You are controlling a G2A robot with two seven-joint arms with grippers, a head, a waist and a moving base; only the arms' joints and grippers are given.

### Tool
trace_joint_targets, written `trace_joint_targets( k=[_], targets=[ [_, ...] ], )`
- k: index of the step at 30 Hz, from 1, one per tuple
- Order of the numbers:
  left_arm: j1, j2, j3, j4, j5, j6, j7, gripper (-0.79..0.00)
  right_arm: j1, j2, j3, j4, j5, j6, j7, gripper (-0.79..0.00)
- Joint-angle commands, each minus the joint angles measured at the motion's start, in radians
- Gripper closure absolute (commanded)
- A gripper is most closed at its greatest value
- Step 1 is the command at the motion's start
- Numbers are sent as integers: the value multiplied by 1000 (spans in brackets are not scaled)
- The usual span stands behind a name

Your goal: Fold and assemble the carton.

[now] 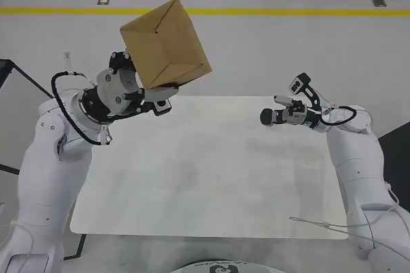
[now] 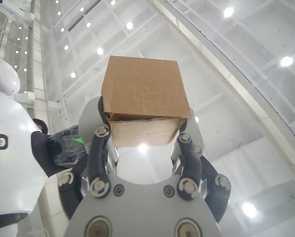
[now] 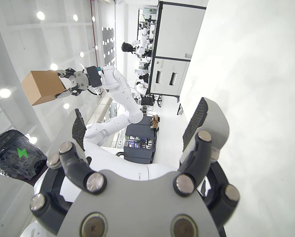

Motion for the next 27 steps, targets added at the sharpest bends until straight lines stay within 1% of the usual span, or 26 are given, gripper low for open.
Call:
trace_joint_targets(
  k=[1, 7, 9, 12, 13, 14, 15, 17, 20, 25, 27],
  targets=[
    [2, -2, 0, -3, -25, -6, 12, 0, 0, 0, 0, 0, 0, 0, 0, -785],
    [4, -4, -9, -11, -25, -3, 37, 0, 0, 0, 0, 0, 0, 0, 0, -785],
    [7, -5, -14, -12, -20, -13, 25, 0, 0, 0, 0, 0, 0, 0, 0, -785],
    [3, -5, -24, -20, 43, -6, 17, 0, 0, 0, 0, 0, 0, 0, 0, -785],
    [0, -4, -29, -22, 86, 0, 23, 0, 0, 0, 0, 0, 0, 0, 0, -785],
    [-10, 0, -39, -34, 191, 16, 42, 0, 0, 0, 0, 0, 0, 0, 0, -785],
    [-17, 2, -46, -43, 275, 23, 38, 0, 0, 0, 0, 0, 0, 0, 0, -785],
    [-22, 5, -51, -49, 408, 27, -10, 0, 0, 0, 0, 0, 0, 0, 0, -785],
    [-33, 13, -52, -62, 641, 6, -119, 0, 0, 0, 0, 0, 0, 0, 0, -785],
    [-44, 33, -37, -54, 1019, -100, -356, 0, 0, 0, 0, 0, 0, 0, 0, -785],
    [-41, 40, -32, -28, 1104, -154, -450, 0, 0, 0, 0, 0, 0, 0, 0, -785]
  ],
)
